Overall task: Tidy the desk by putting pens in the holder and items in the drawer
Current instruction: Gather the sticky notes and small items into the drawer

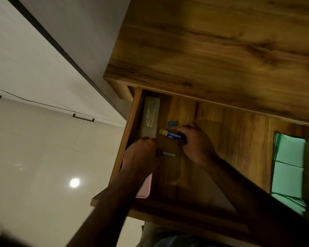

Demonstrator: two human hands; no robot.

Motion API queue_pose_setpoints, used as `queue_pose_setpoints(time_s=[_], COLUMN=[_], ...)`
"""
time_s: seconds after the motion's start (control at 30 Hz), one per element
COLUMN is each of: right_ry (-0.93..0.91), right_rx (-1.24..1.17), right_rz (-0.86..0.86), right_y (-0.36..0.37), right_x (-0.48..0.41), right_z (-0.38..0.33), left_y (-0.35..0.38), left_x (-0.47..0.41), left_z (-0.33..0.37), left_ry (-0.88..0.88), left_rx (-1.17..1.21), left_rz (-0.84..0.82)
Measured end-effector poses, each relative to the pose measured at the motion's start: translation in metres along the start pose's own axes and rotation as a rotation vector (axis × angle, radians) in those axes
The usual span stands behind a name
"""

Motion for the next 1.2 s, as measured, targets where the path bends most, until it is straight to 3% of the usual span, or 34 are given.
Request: queue_pose_setpoints(time_s=[0.27, 0.4, 0.73, 0.93, 1.2], right_ry=[-0.01, -0.108, -0.09, -0.02, 0.0], right_rx=[0.076, 0.236, 0.387, 0.137, 0.17], right_rz=[0.122, 0.063, 0.09, 0.225, 0.064], right_y=[-0.004, 0.019, 0.035, -0.008, -0.017], right_x=[0.024, 0.046, 0.028, 0.015, -0.048], right_z=[0.003, -0.003, -0.01, -0.017, -0.025], left_y=[0.001, 0.003, 0.003, 0.002, 0.002], left_x=[0.001, 0.0, 0.003, 0.002, 0.002], left_z=[-0.003, -0.003, -0.002, -0.001, 0.013], left_ry=[0.0, -0.001, 0.011, -0.007, 0.064], left_rx=[-0.005, -0.015, 0.016, -0.005, -0.057], left_rz=[-0.006, -0.001, 0.036, 0.001, -0.005])
Point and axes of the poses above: each hand's wrist, its own x-axis away from the middle knuckle, its own y-axis out of the palm, z = x × y, the point moved 2 cm from there along -x, towards the middle knuckle, and after that the axes turned 11 degrees about x, right-handed, at the moved point
